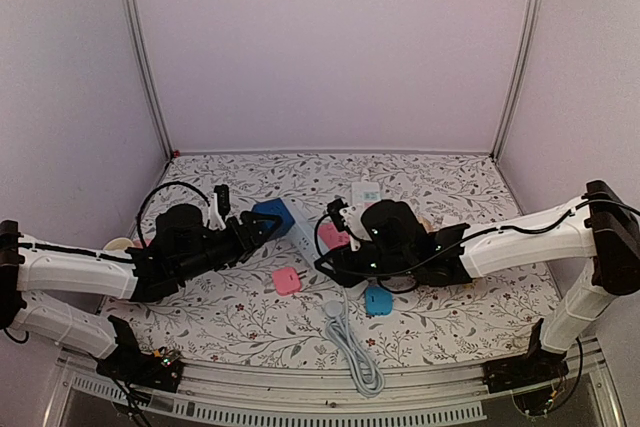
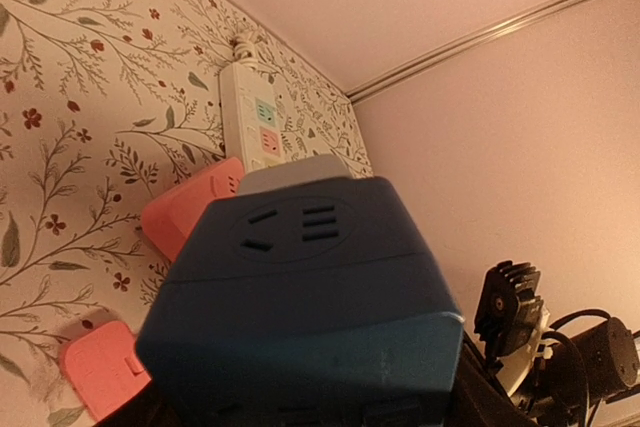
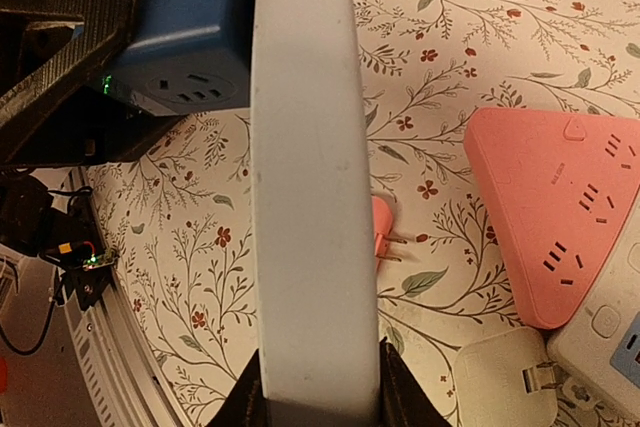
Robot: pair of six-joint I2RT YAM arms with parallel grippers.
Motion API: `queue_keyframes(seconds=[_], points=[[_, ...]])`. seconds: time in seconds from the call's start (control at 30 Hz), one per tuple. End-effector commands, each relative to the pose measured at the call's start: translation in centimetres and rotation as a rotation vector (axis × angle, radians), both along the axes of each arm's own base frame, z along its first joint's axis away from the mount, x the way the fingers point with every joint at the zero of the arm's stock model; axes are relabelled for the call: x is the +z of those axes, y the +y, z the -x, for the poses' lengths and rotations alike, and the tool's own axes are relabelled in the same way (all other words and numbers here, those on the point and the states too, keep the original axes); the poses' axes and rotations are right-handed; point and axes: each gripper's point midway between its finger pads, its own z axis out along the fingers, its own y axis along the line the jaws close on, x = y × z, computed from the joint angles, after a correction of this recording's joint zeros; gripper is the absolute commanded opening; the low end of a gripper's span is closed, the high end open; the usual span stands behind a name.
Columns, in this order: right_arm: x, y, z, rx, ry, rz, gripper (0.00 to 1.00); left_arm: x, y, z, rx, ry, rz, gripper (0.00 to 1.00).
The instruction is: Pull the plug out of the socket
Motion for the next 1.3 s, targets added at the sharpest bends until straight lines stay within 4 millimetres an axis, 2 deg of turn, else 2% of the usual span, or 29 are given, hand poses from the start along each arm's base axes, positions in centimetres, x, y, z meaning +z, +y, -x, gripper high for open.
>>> queue_keyframes(seconds=[0.0, 0.2, 0.47, 0.63, 0.77, 0.97, 1.1, 1.27], points=[[1.0, -4.7, -4.6, -0.323, -0.069, 0.052, 0.03, 0.3, -0.5, 0.6, -0.054, -0.009, -0.015, 0.00], [3.2, -5.0, -4.2, -0.391, -0.206, 0.143, 0.02, -2.9, 0.8, 0.1, 0.003, 0.106, -0.023, 0.00], [2.0, -6.3, -5.0, -0.460, -0.232, 0.243, 0.02, -3.4, 1.8, -0.1, 0.043, 0.137, -0.041, 0.00], [1.3, -6.0, -5.0, -0.451, -0.218, 0.253, 0.02, -3.4, 1.8, -0.2, 0.044, 0.138, -0.046, 0.00], [0.9, -5.6, -5.2, -0.416, -0.175, 0.215, 0.03, -2.5, 1.1, -0.1, 0.006, 0.104, -0.031, 0.00], [0.2, -6.6, -5.7, -0.399, -0.102, 0.143, 0.02, 0.3, 0.3, 0.3, -0.056, -0.003, 0.020, 0.00], [-0.3, -6.7, -5.7, -0.359, -0.047, 0.087, 0.02, 1.6, -0.1, 0.7, -0.091, -0.061, 0.037, 0.00], [-0.3, -6.9, -5.7, -0.367, -0.044, 0.081, 0.02, 1.5, -0.2, 0.9, -0.095, -0.065, 0.034, 0.00]])
